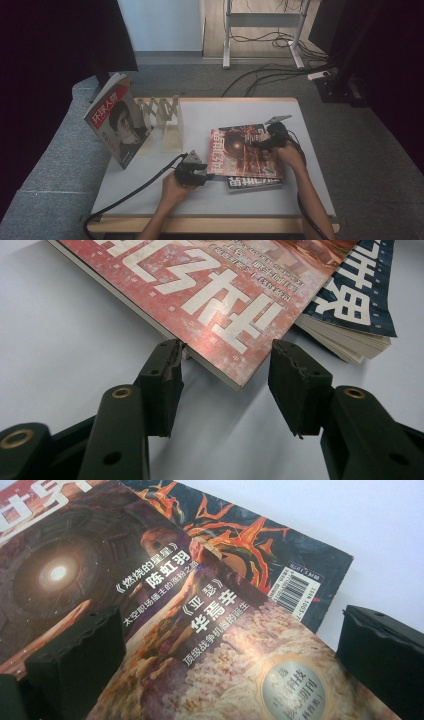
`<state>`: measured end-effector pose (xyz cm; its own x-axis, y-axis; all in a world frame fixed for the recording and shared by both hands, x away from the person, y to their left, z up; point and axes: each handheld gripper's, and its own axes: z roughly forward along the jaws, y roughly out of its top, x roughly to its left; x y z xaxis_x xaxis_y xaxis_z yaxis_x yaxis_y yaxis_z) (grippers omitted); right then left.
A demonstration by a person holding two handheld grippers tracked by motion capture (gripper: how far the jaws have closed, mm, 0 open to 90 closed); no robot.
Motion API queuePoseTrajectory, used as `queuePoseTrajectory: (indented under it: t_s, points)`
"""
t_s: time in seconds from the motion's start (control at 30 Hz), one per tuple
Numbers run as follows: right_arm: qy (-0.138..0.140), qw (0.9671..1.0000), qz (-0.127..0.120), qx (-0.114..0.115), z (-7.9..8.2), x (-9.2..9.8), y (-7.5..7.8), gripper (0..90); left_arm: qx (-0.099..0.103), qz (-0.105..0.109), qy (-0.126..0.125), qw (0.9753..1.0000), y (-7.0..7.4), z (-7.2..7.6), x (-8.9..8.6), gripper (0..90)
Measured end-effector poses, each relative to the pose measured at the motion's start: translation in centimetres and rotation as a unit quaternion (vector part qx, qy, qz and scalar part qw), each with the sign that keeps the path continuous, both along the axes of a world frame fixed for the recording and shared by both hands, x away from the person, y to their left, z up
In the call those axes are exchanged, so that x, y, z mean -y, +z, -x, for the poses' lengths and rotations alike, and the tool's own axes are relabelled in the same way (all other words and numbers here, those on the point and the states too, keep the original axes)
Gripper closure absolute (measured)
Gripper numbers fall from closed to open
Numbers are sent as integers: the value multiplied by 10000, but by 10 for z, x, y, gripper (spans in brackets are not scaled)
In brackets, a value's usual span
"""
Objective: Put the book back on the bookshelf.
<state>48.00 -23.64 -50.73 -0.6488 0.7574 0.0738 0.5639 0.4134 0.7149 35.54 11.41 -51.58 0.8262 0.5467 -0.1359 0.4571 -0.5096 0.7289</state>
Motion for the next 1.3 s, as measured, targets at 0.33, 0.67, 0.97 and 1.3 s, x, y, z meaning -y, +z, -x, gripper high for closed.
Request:
queuePoseTrajectory:
  t_s: [0.33, 0.67, 0.97, 1.3]
  points:
    - [-70, 10000, -44, 46, 6, 1, -1, 0, -69, -35, -47, 10000, 1, -4, -3, 483]
    - [-101, 9999, 34, 1, 20, 13, 1, 16, -34, -28, 105, 9999, 1, -9, -5, 511]
    - [-108, 9999, 105, 30, 36, 23, 2, 27, -81, 201, 248, 9995, 2, -20, -8, 514]
    - [-82, 10000, 49, 26, 51, 32, 2, 42, 24, 58, 342, 9994, 6, -25, -5, 497]
